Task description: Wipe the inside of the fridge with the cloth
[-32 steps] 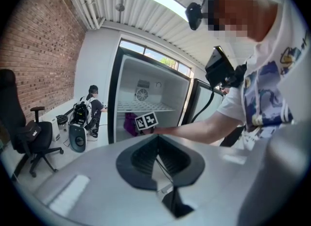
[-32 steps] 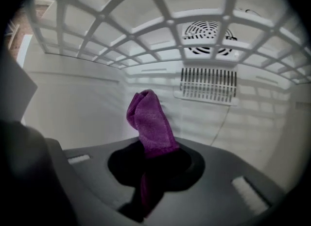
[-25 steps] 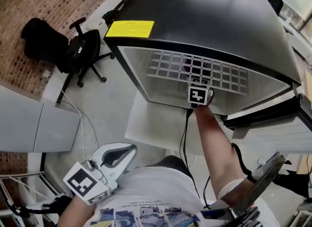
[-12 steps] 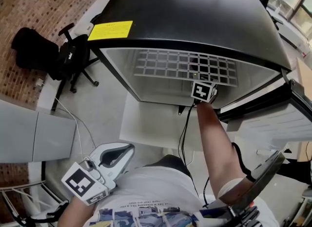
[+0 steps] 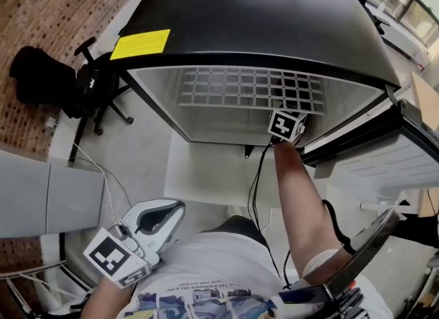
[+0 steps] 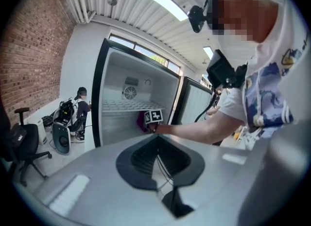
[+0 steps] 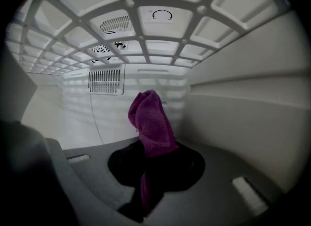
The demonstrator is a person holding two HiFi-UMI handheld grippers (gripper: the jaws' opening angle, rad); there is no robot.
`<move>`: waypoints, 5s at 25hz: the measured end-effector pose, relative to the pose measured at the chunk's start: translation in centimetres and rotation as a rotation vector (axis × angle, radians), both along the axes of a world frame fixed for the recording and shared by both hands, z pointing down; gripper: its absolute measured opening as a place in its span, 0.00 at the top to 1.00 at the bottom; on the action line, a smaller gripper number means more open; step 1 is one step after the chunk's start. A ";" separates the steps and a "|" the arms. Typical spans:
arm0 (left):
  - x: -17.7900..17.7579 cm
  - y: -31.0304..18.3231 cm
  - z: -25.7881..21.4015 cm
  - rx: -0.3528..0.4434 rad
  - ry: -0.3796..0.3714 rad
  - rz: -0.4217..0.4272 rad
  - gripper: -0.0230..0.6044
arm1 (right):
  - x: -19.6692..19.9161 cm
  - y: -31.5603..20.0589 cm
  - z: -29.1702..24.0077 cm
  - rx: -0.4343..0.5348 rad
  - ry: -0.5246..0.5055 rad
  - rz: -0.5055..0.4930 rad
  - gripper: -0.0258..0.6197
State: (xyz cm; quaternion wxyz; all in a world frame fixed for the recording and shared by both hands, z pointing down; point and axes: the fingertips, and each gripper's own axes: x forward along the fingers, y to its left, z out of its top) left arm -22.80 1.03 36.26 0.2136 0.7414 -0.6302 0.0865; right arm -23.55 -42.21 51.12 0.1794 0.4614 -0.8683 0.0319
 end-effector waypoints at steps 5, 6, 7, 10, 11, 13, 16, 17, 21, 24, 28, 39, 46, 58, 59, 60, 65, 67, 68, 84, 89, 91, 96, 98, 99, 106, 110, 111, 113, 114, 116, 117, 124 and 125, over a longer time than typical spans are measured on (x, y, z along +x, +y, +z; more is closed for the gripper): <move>-0.1 0.0 -0.1 0.003 0.003 0.009 0.95 | 0.3 0.2 0.3 -0.012 -0.001 0.018 0.88; -0.1 0.1 -0.2 0.005 0.004 0.009 0.95 | 0.3 0.2 0.4 -0.013 -0.001 0.016 0.88; -0.2 0.1 -0.2 0.006 0.005 0.009 0.95 | 0.3 0.2 0.5 -0.015 0.000 0.014 0.88; -0.3 0.4 -0.1 0.006 0.011 0.009 0.95 | 0.7 0.5 0.2 -0.031 -0.025 0.021 0.88; -0.3 0.5 -0.1 0.007 0.014 0.012 0.95 | 0.8 0.8 0.0 -0.037 -0.047 0.025 0.88; -0.4 0.8 0.0 0.008 0.019 0.016 0.95 | 1.0 1.4 -0.5 -0.046 -0.097 0.030 0.88; -0.6 1.2 0.0 0.013 0.023 0.021 0.95 | 1.5 2.2 -0.8 -0.070 -0.159 0.065 0.88; -0.7 1.4 0.0 0.016 0.024 0.023 0.95 | 1.8 2.3 -0.7 -0.078 -0.172 0.082 0.88; -0.8 2.3 0.0 0.023 0.024 0.031 0.95 | 3.8 2.2 -0.5 -0.092 -0.194 0.171 0.88; -1.1 3.3 0.0 0.027 0.024 0.031 0.95 | 4.6 2.6 -0.7 -0.093 -0.196 0.205 0.88; -1.3 4.4 -0.3 0.038 0.016 0.047 0.95 | 5.6 3.3 -1.5 -0.091 -0.211 0.242 0.88; -1.0 7.8 -0.6 0.055 0.007 0.098 0.95 | 10.1 6.8 -2.1 -0.100 -0.258 0.353 0.88; -0.4 9.9 -0.7 0.056 0.010 0.139 0.95 | 13.2 9.4 -2.5 -0.095 -0.264 0.411 0.88; 2.3 12.8 -0.1 0.077 0.051 0.209 0.95 | 15.0 16.9 -4.4 -0.065 -0.244 0.262 0.88; 2.6 12.8 0.0 0.078 0.055 0.214 0.95 | 14.2 17.6 -4.6 -0.071 -0.242 0.212 0.88; 3.0 12.8 0.1 0.078 0.058 0.218 0.95 | 13.2 18.5 -4.6 -0.080 -0.244 0.156 0.88; 3.4 12.3 -0.2 0.082 0.053 0.198 0.95 | 6.9 21.6 -3.6 -0.155 -0.276 -0.088 0.88; 3.3 11.9 -0.5 0.085 0.044 0.179 0.95 | 4.6 21.9 -3.0 -0.181 -0.270 -0.147 0.88; 3.2 11.7 -0.6 0.085 0.039 0.167 0.95 | 3.4 22.0 -2.7 -0.190 -0.267 -0.176 0.88; -0.3 8.8 0.2 0.028 0.007 -0.130 0.95 | -11.8 19.9 0.7 -0.368 -0.309 -0.469 0.88; -0.9 8.5 0.5 0.005 0.001 -0.200 0.95 | -15.2 19.0 0.8 -0.372 -0.327 -0.509 0.88; -1.4 8.5 0.6 -0.004 -0.001 -0.222 0.95 | -16.4 18.5 0.9 -0.372 -0.331 -0.505 0.88; -2.3 8.4 0.8 -0.025 -0.004 -0.260 0.95 | -18.2 17.5 1.8 -0.393 -0.338 -0.478 0.88; -2.6 8.1 0.8 -0.031 -0.008 -0.267 0.95 | -18.7 17.1 2.1 -0.403 -0.347 -0.467 0.88; -2.7 7.9 0.8 -0.034 -0.009 -0.268 0.95 | -19.0 16.9 2.4 -0.411 -0.350 -0.461 0.88; -2.9 6.4 0.8 -0.051 -0.025 -0.252 0.95 | -19.3 15.6 4.2 -0.435 -0.323 -0.427 0.88; -3.2 6.0 0.9 -0.061 -0.029 -0.244 0.95 | -18.4 14.2 4.1 -0.416 -0.330 -0.392 0.88; -3.2 5.9 0.9 -0.062 -0.029 -0.239 0.95 | -18.1 13.9 4.2 -0.414 -0.327 -0.384 0.88; -3.2 5.4 0.9 -0.061 -0.030 -0.225 0.95 | -17.5 13.1 4.2 -0.409 -0.321 -0.366 0.88; -3.1 5.2 0.8 -0.061 -0.029 -0.217 0.95 | -17.1 12.7 4.2 -0.405 -0.319 -0.355 0.88; -3.1 4.8 0.8 -0.059 -0.026 -0.201 0.95 | -16.2 11.9 4.2 -0.396 -0.315 -0.332 0.88; -3.0 4.6 0.8 -0.057 -0.023 -0.192 0.95 | -15.6 11.4 4.2 -0.392 -0.314 -0.319 0.88; -2.0 2.7 0.8 -0.046 -0.017 -0.118 0.95 | -11.3 8.3 4.3 -0.371 -0.308 -0.227 0.88; -1.9 2.5 0.8 -0.045 -0.017 -0.107 0.95 | -10.7 7.9 4.3 -0.366 -0.307 -0.213 0.88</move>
